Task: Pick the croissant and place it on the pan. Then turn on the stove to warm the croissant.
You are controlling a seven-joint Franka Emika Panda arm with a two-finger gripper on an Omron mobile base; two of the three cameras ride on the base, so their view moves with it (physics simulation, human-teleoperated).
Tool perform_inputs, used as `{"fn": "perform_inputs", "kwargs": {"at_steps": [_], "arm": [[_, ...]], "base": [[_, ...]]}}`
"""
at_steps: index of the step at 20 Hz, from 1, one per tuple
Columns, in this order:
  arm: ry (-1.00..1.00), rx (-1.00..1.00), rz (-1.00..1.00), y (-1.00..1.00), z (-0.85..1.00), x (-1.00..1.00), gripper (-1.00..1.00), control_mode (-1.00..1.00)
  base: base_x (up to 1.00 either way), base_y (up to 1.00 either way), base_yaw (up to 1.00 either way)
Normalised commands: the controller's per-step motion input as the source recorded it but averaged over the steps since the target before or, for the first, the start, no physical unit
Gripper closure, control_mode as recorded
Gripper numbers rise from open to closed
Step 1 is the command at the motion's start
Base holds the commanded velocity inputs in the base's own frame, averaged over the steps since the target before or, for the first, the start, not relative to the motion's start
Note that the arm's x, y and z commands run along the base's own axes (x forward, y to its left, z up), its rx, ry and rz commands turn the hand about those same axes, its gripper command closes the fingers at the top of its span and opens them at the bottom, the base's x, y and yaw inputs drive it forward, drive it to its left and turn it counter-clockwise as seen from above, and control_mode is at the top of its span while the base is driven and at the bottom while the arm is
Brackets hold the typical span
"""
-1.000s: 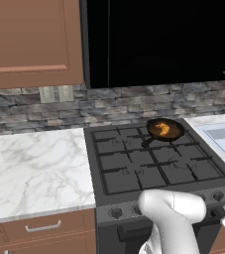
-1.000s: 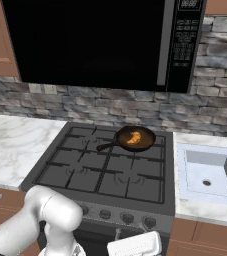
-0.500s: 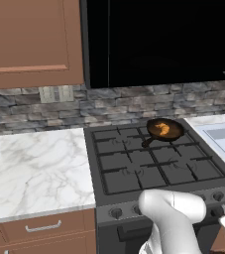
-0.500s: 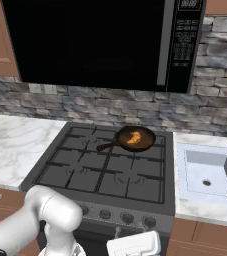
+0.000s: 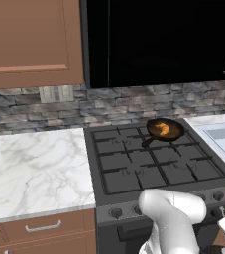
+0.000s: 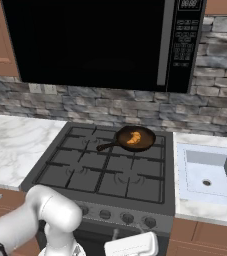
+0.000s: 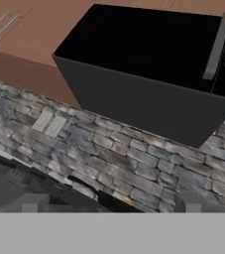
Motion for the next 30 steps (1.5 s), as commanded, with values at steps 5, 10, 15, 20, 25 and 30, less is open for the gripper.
{"fn": "perform_inputs", "kwargs": {"at_steps": [5,10,15,20,25,30], "arm": [[0.12,0.00,0.00,0.22,-0.05,0.00,-1.00,-1.00],[0.12,0.00,0.00,0.24,-0.08,0.00,-1.00,-1.00],[0.12,0.00,-0.01,0.20,-0.08,0.01,-1.00,-1.00],[0.05,0.00,0.00,0.02,-0.01,0.10,-1.00,-1.00],[0.00,0.00,0.00,0.00,0.00,0.15,-1.00,-1.00],[0.03,0.00,0.00,0.00,-0.01,0.20,-1.00,-1.00]], "base": [[0.00,0.00,0.00],[0.00,0.00,0.00],[0.00,0.00,0.00],[0.00,0.00,0.00],[0.00,0.00,0.00],[0.00,0.00,0.00]]}}
